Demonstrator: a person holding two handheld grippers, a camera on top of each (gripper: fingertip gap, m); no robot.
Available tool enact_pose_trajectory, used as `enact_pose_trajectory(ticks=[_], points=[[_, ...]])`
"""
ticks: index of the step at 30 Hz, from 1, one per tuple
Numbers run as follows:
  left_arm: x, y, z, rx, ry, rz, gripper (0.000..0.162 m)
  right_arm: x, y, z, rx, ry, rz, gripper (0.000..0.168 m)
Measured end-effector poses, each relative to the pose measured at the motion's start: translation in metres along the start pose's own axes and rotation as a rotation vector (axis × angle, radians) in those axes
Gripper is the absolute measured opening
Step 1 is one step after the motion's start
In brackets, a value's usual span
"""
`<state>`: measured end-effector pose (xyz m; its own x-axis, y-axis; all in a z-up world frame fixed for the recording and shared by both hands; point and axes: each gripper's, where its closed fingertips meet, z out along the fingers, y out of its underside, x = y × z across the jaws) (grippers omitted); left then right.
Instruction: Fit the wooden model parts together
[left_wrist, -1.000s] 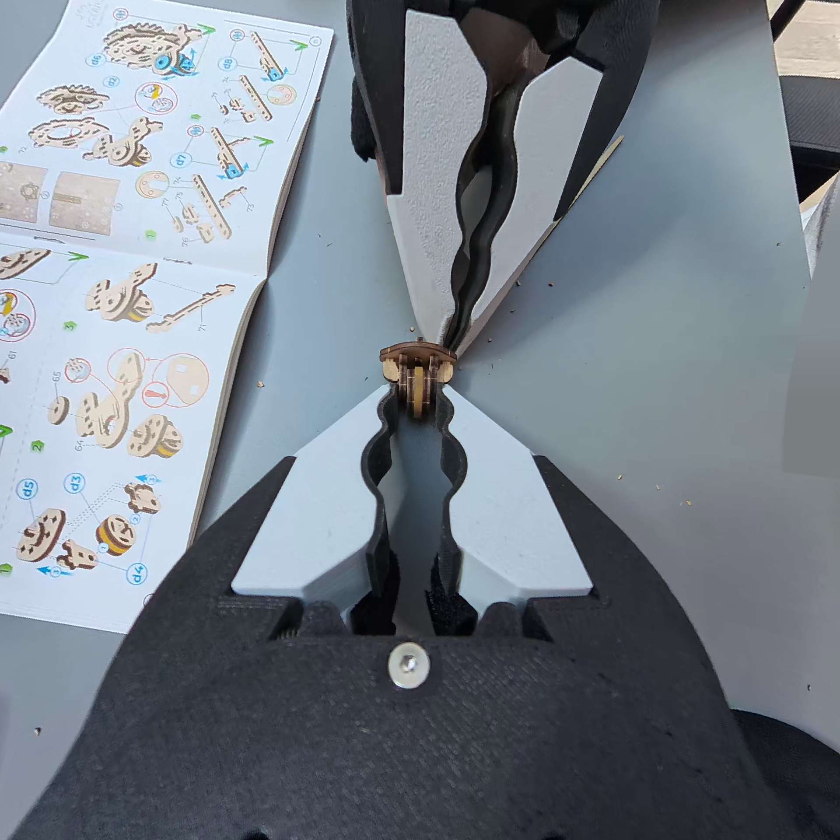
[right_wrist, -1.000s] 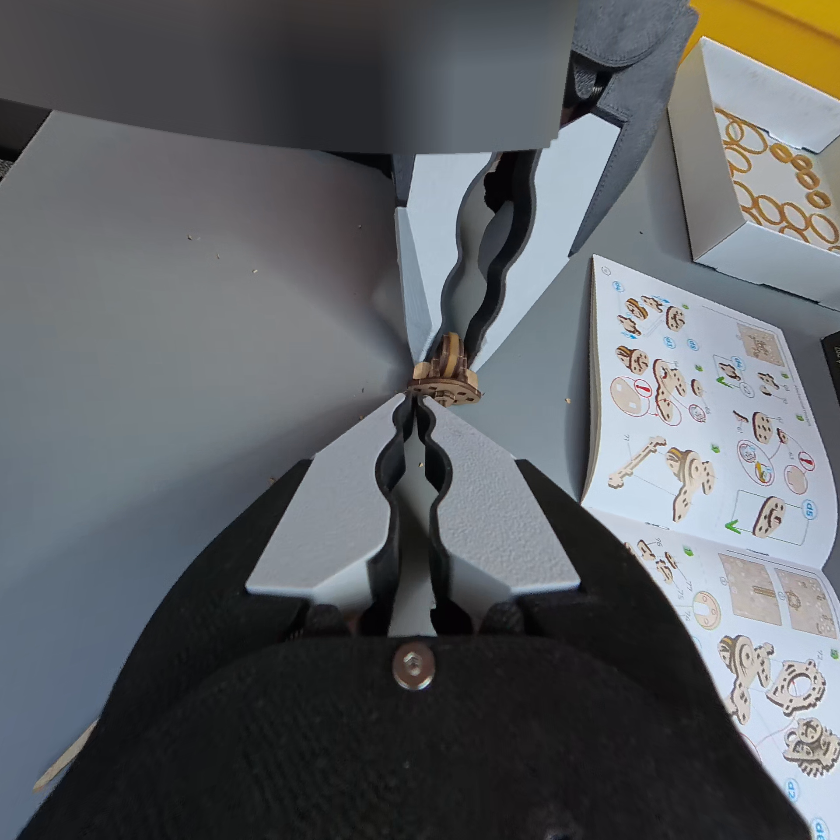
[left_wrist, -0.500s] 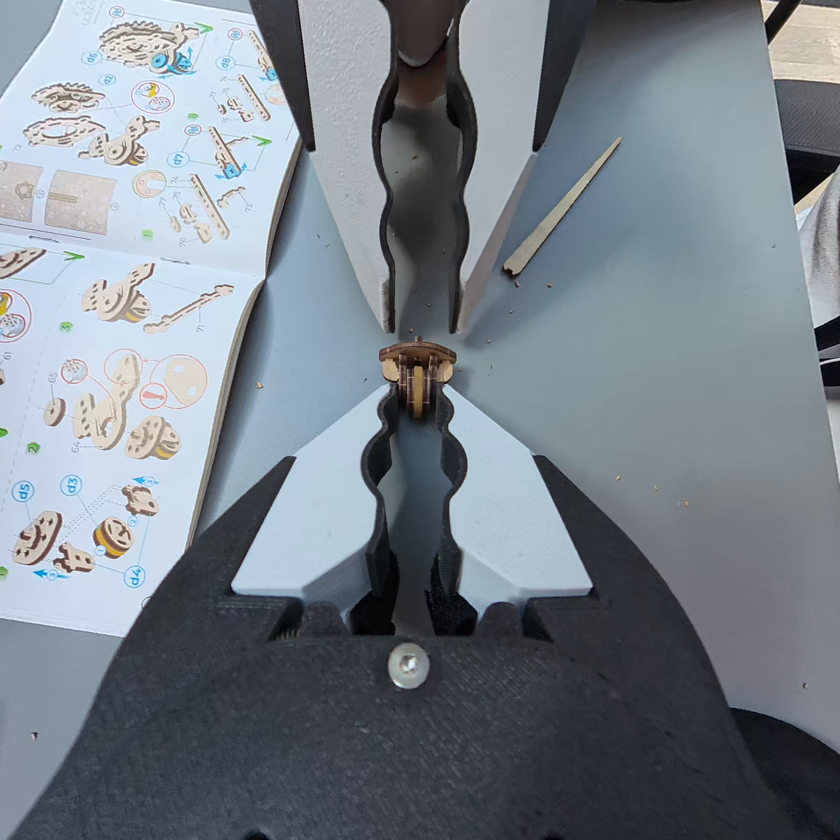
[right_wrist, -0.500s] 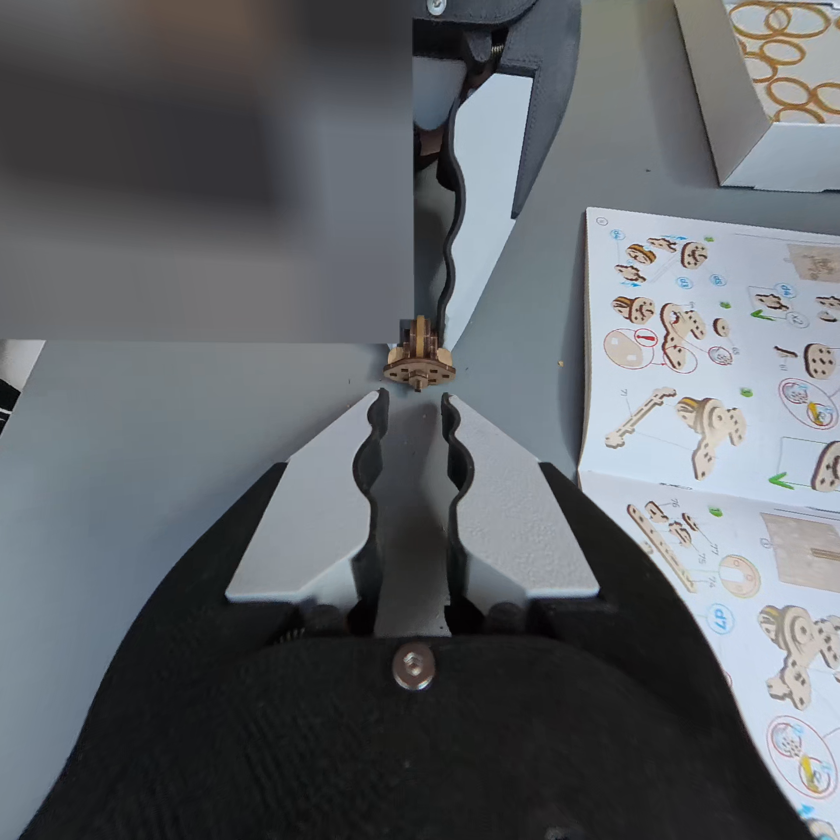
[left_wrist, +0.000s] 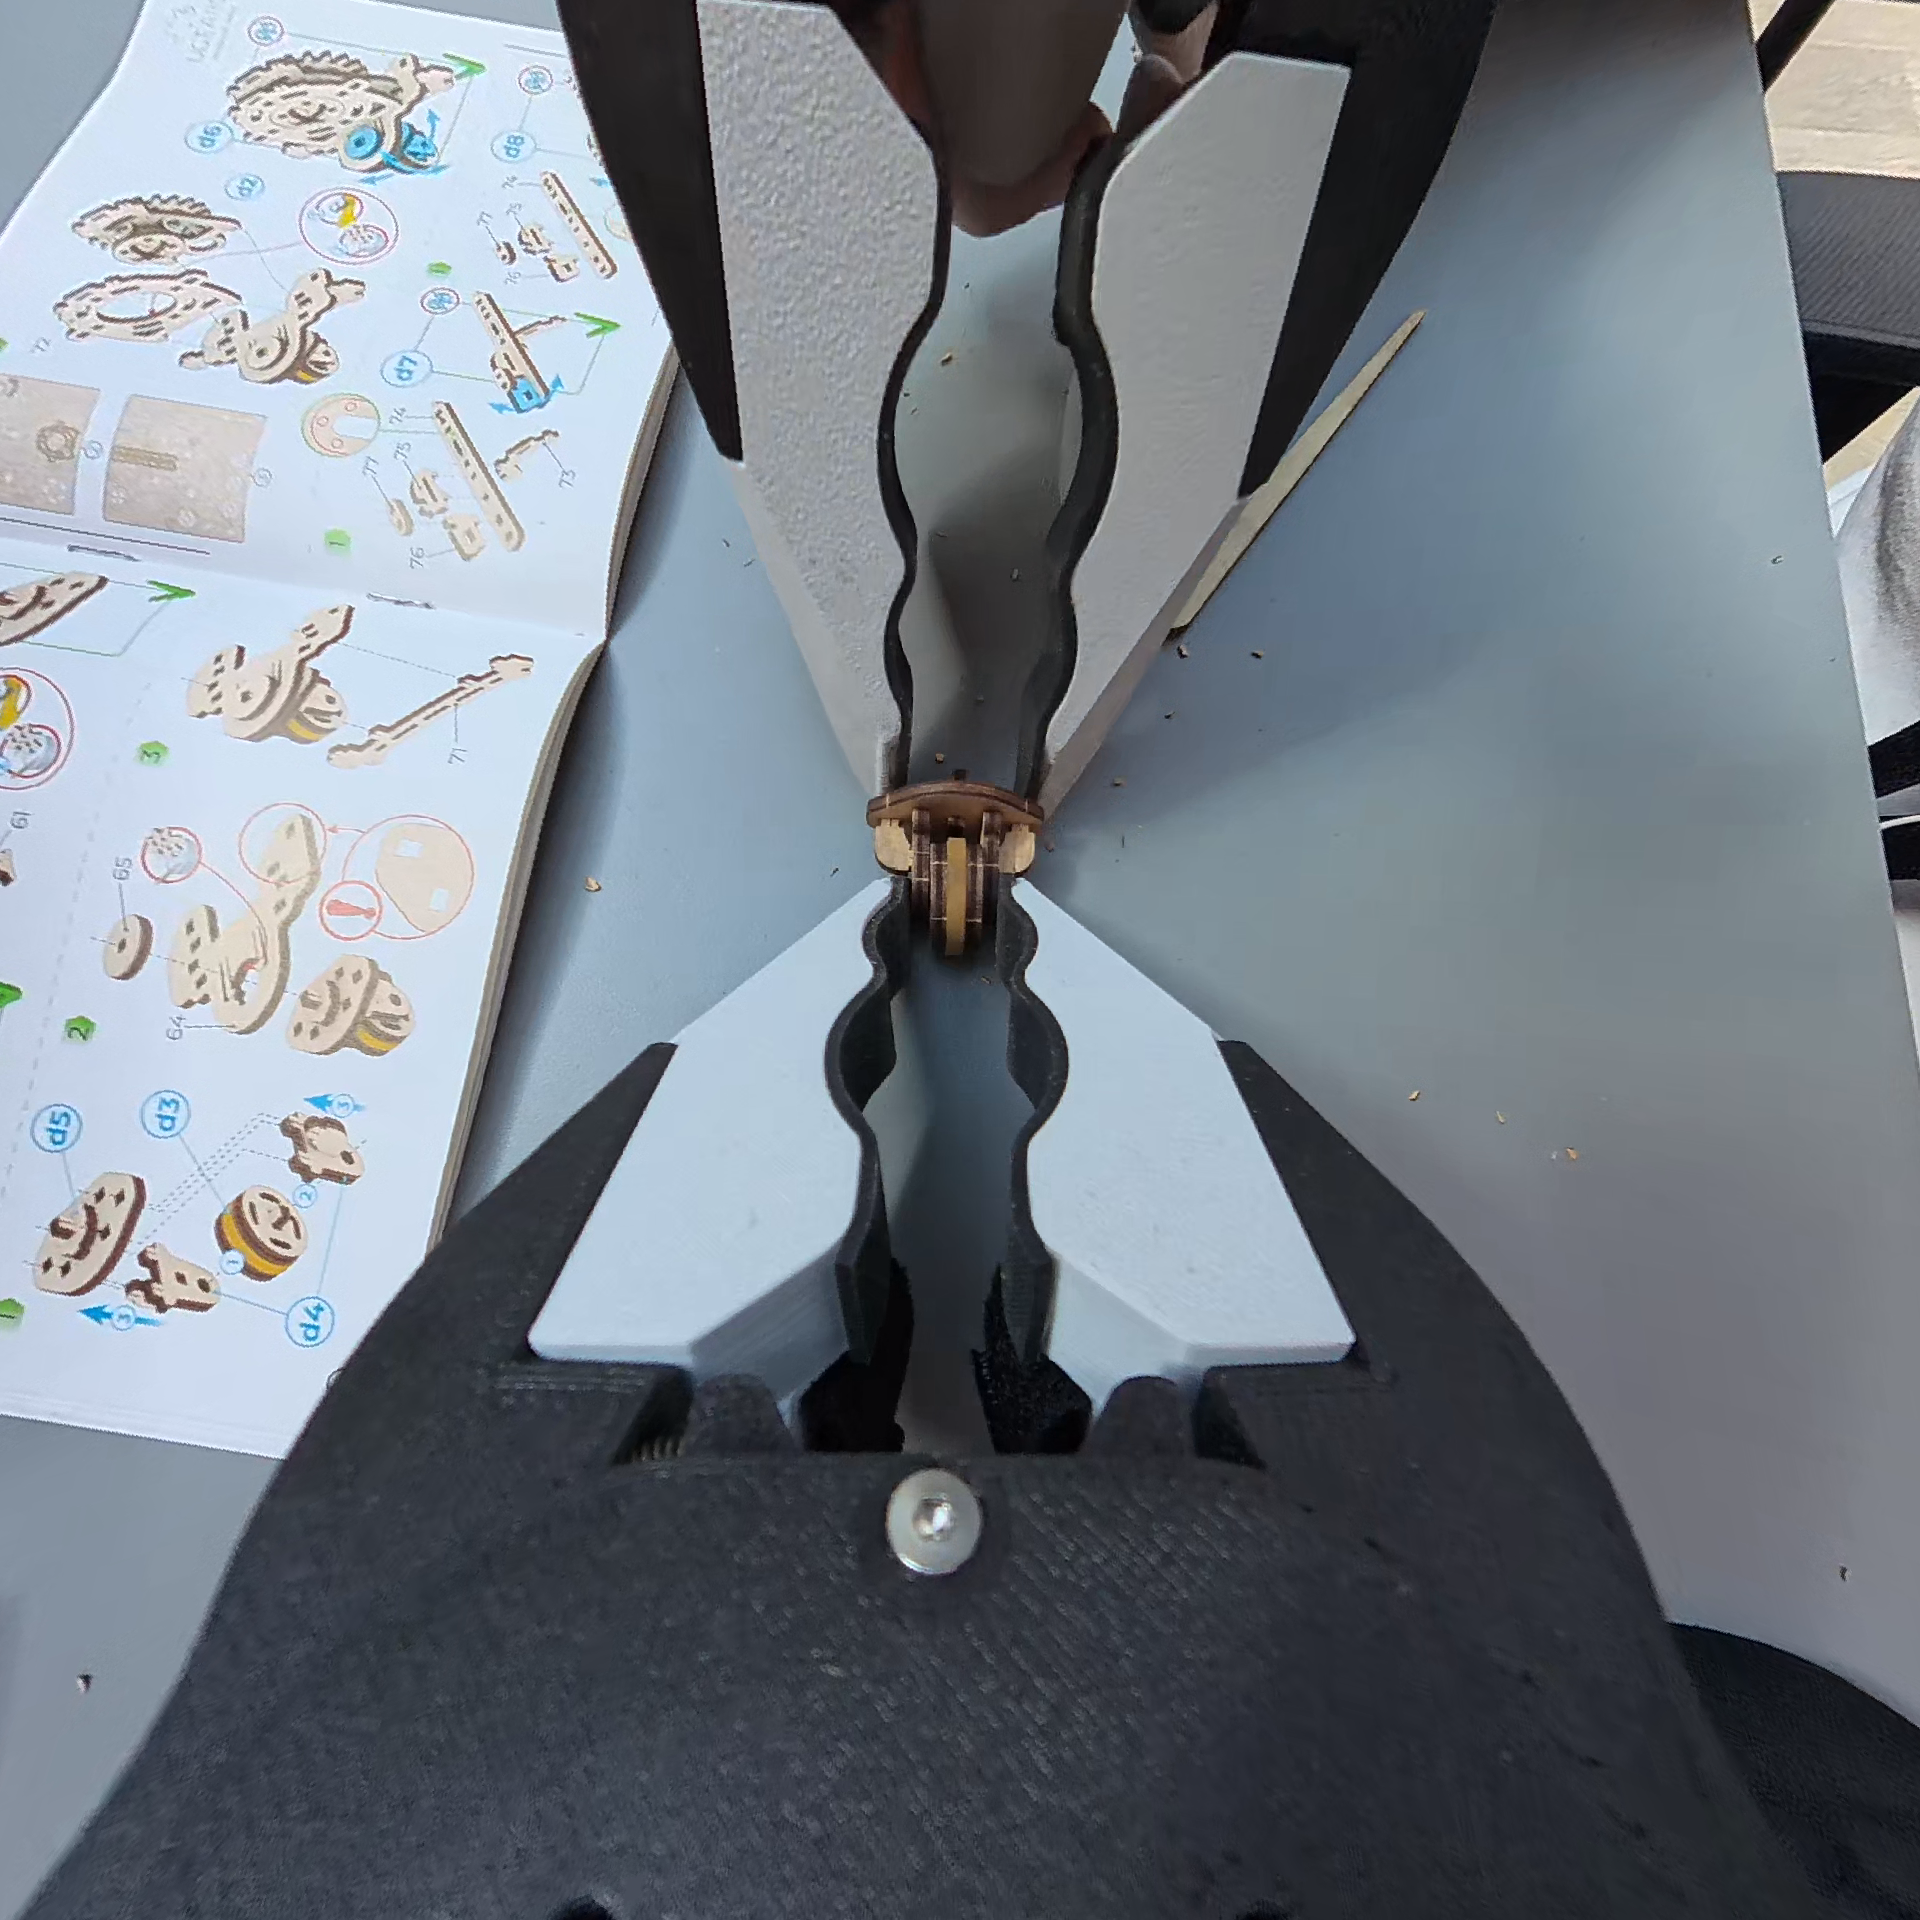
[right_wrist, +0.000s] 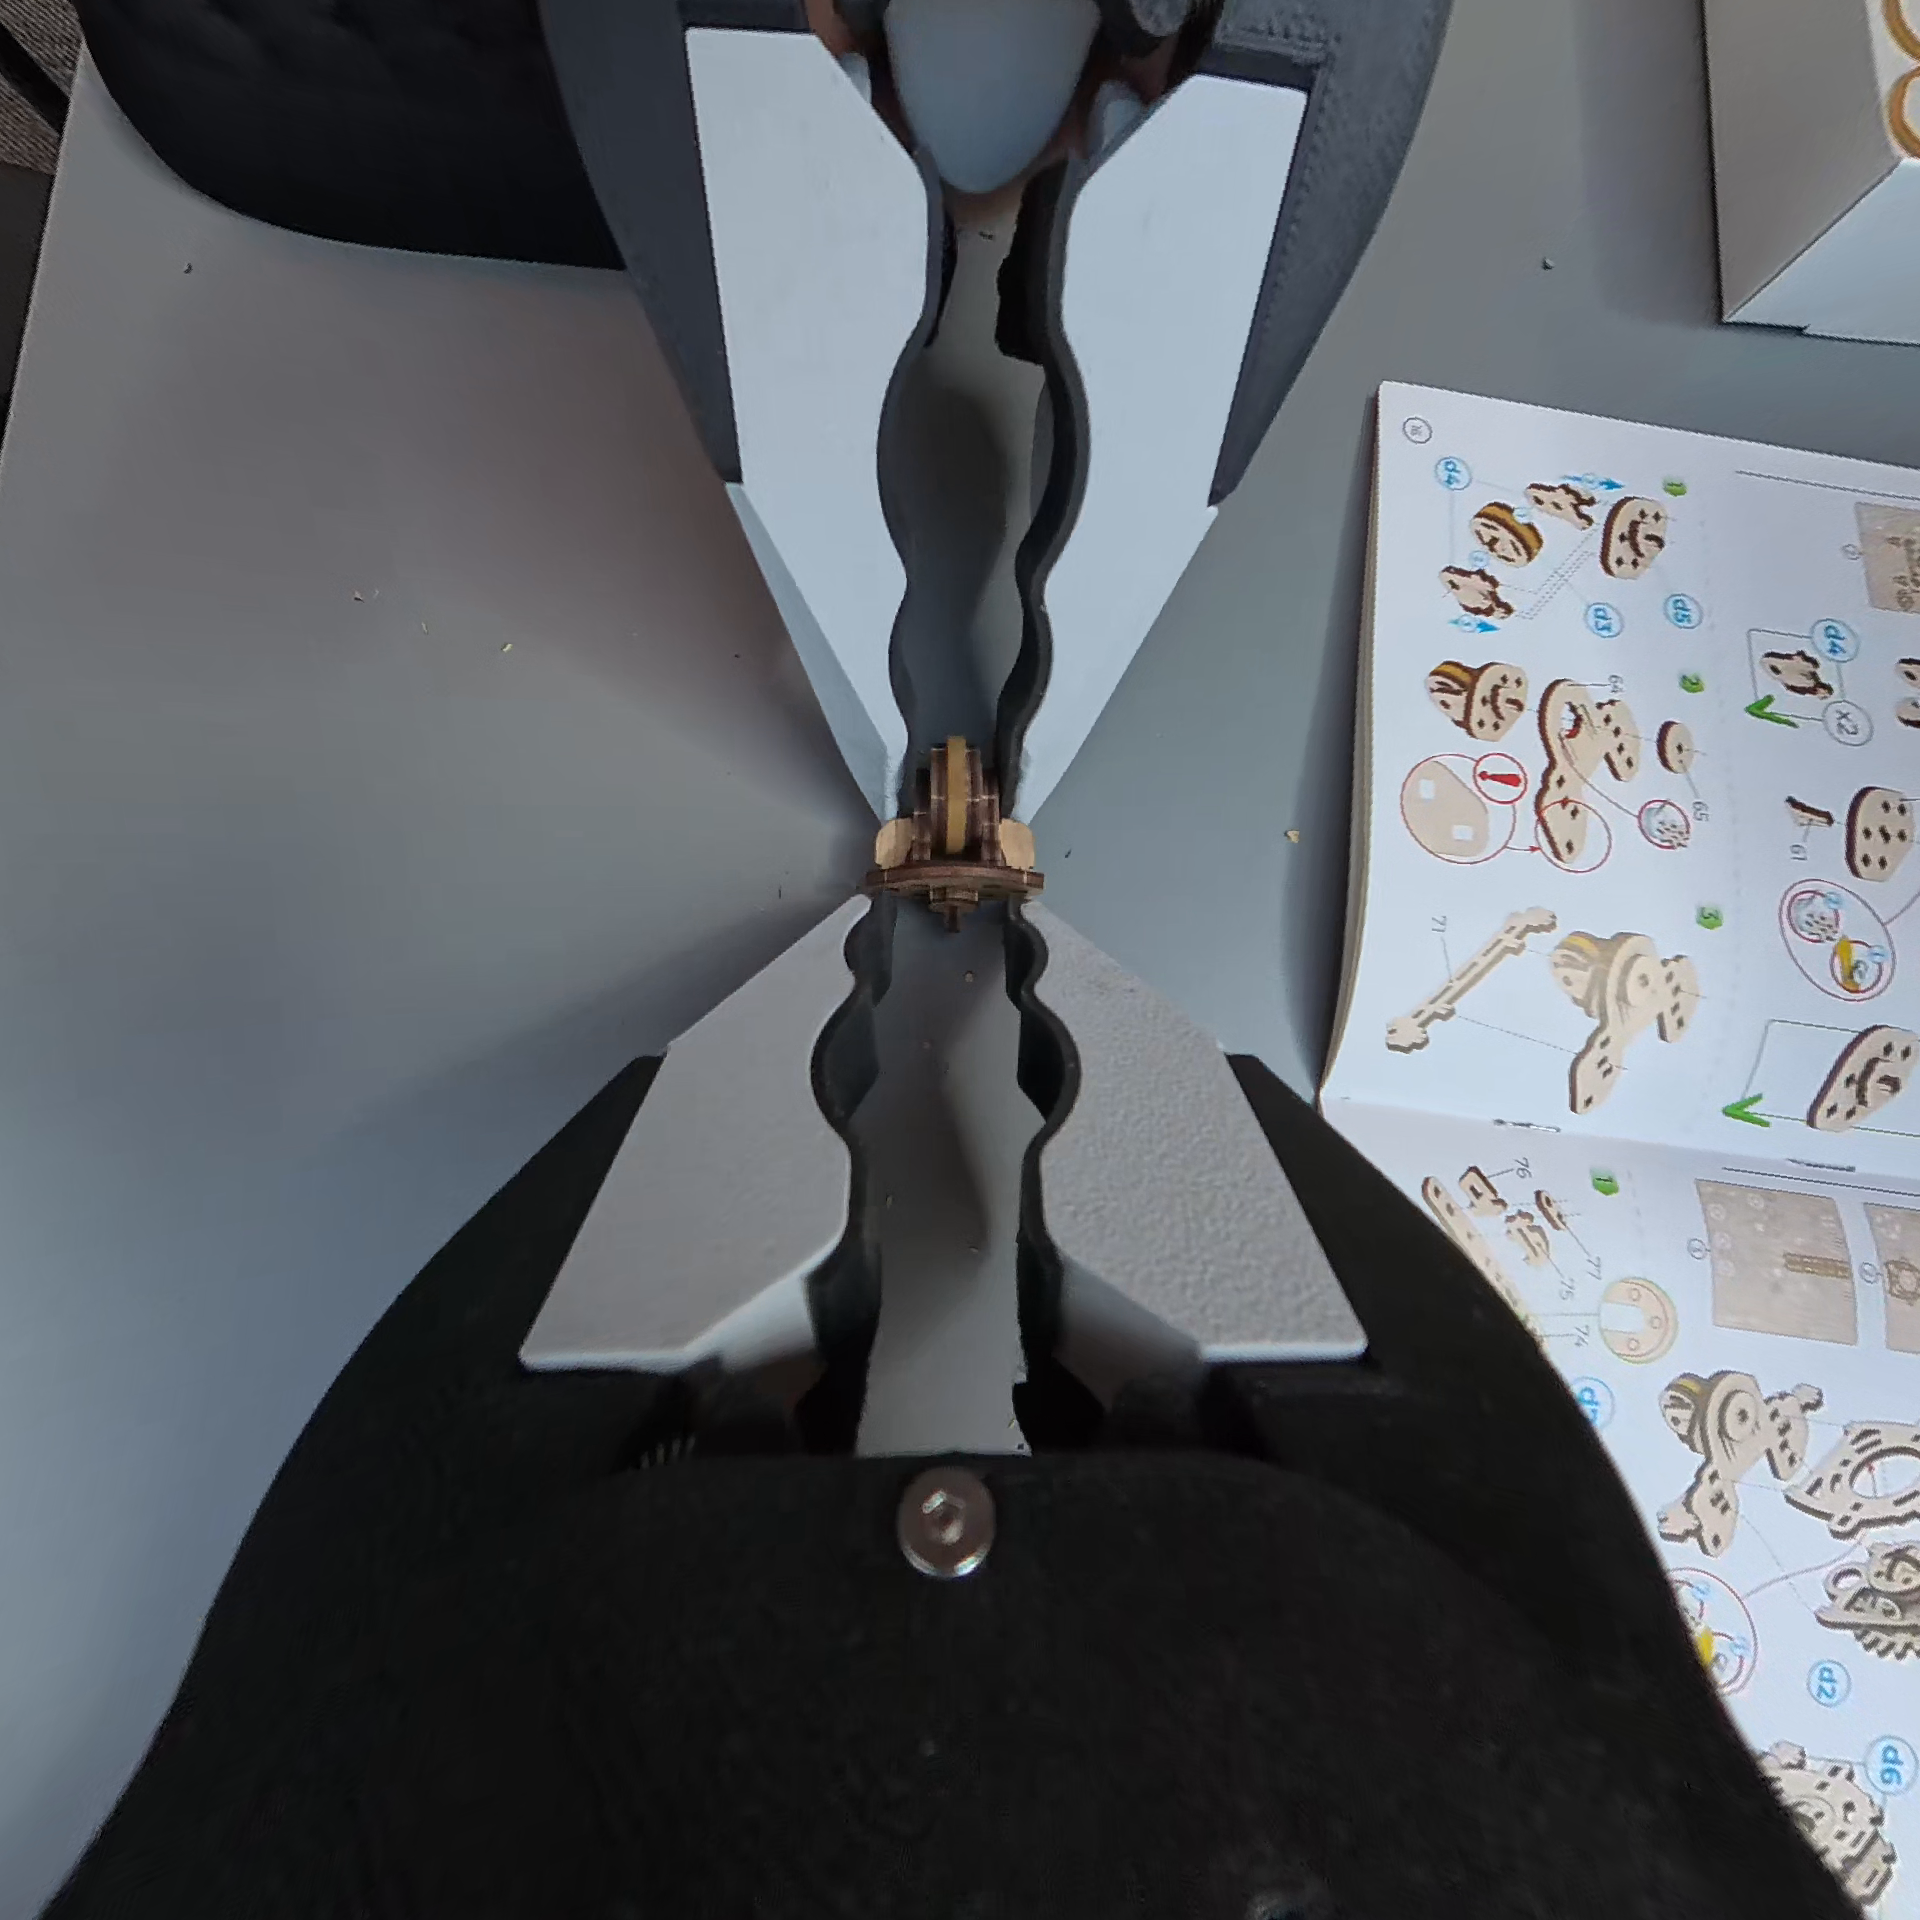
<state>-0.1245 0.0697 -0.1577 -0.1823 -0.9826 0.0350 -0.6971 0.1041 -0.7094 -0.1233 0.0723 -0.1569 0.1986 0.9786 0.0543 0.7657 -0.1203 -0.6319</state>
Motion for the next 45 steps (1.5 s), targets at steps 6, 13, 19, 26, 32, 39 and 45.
enact_pose_trajectory(ticks=[6, 13, 19, 26, 32, 39, 45], points=[[0.0, -0.0004, 0.0001, 0.0, 0.001, -0.002, 0.014, -0.0006, -0.0021, 0.0003, 0.008, 0.005, -0.02, 0.017], [-0.0005, -0.0006, 0.0004, -0.005, -0.008, 0.005, 0.013, -0.0009, -0.0046, 0.0008, 0.022, 0.012, -0.016, 0.014], [-0.0009, -0.0006, 0.0003, 0.0, -0.003, -0.006, 0.013, -0.0009, -0.0061, 0.0014, 0.009, 0.019, -0.022, 0.014], [-0.0009, -0.0008, 0.0002, -0.003, -0.004, -0.004, 0.013, -0.0006, -0.0072, 0.0019, 0.0, 0.022, -0.006, 0.012], [-0.0008, -0.0008, 0.0001, -0.009, -0.005, -0.001, 0.013, -0.0005, -0.0074, 0.0022, -0.016, 0.02, 0.0, 0.011], [-0.001, -0.0008, 0.0, -0.01, -0.014, -0.002, 0.012, 0.0, -0.0077, 0.0025, -0.025, 0.021, 0.029, 0.011], [-0.0011, -0.0008, -0.0002, -0.009, -0.027, -0.004, 0.012, -0.0001, -0.008, 0.0026, -0.021, 0.023, 0.062, 0.01]])
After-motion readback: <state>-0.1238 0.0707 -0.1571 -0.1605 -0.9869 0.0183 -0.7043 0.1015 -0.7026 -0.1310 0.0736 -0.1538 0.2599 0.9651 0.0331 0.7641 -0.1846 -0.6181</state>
